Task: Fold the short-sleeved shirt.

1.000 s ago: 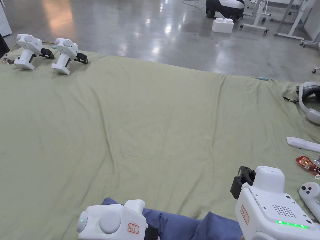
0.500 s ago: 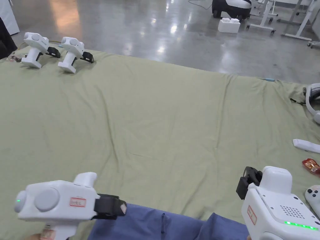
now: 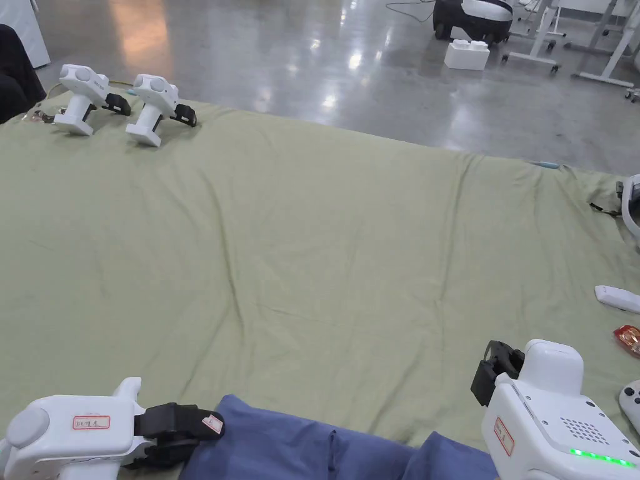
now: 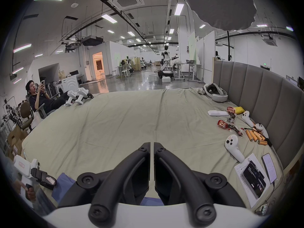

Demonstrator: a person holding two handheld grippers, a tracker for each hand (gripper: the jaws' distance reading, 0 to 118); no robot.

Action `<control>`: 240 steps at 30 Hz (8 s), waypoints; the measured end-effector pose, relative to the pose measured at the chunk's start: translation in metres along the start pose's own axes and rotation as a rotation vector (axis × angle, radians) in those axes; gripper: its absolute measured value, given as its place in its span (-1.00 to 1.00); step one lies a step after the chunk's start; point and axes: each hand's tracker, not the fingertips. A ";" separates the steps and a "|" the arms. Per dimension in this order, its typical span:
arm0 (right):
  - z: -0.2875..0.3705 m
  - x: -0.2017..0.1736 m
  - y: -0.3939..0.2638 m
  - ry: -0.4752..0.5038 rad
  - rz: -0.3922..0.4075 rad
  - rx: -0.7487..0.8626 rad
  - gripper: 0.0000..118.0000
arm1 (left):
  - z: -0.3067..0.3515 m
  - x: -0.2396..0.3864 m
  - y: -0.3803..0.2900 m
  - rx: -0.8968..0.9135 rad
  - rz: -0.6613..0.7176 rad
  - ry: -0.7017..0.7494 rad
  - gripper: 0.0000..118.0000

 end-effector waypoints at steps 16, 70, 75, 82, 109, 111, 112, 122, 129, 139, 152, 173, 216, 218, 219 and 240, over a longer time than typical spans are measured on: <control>0.000 0.005 -0.002 -0.011 -0.001 -0.024 -0.90 | -0.005 0.025 0.002 0.005 -0.127 0.089 -0.77; 0.001 0.025 -0.020 -0.010 -0.051 -0.077 -0.90 | -0.144 0.224 -0.089 -0.106 -0.606 0.666 -0.69; 0.000 0.026 -0.022 -0.010 -0.052 -0.088 -0.90 | -0.129 0.219 -0.082 -0.160 -0.536 0.531 0.11; -0.002 0.029 -0.024 -0.013 -0.056 -0.100 -0.90 | -0.087 0.225 -0.060 -0.080 -0.474 0.427 0.11; 0.005 0.019 -0.023 0.002 -0.033 -0.064 -0.90 | -0.117 0.181 -0.069 -0.052 -0.585 0.285 -0.74; 0.010 0.014 -0.017 -0.006 -0.011 0.002 -0.90 | -0.093 0.192 -0.060 0.075 -0.642 0.292 -0.74; 0.013 0.011 -0.014 -0.011 -0.004 0.035 -0.90 | -0.080 0.199 -0.056 0.168 -0.681 0.305 -0.74; 0.036 -0.019 0.023 -0.053 0.039 0.299 -0.90 | -0.007 0.243 -0.055 0.945 -0.923 0.489 -0.74; 0.047 -0.025 0.032 -0.077 0.060 0.376 -0.90 | -0.011 0.249 -0.066 1.000 -1.068 0.548 -0.74; 0.066 -0.057 -0.040 0.072 0.089 0.123 -0.90 | 0.002 0.220 -0.060 0.921 -0.925 0.490 -0.74; 0.004 -0.100 -0.147 0.068 0.107 -0.254 -0.90 | 0.031 0.145 -0.052 0.616 -0.694 0.445 -0.74; -0.003 -0.093 -0.155 0.114 0.136 -0.264 -0.90 | -0.019 0.018 0.010 -0.017 -0.192 0.063 0.32; -0.004 -0.054 -0.046 0.074 0.049 -0.021 -0.90 | 0.041 0.045 0.057 -0.034 -0.257 -0.018 -0.57; -0.006 -0.048 -0.025 0.060 0.037 0.013 -0.90 | 0.066 0.056 0.065 -0.002 -0.263 0.026 -0.57; -0.006 -0.045 -0.015 0.049 0.035 0.038 -0.90 | 0.082 0.056 0.073 0.011 -0.272 0.059 -0.57; -0.019 -0.044 0.010 0.026 0.064 0.079 -0.90 | 0.211 0.025 0.151 0.195 -0.054 0.695 -0.31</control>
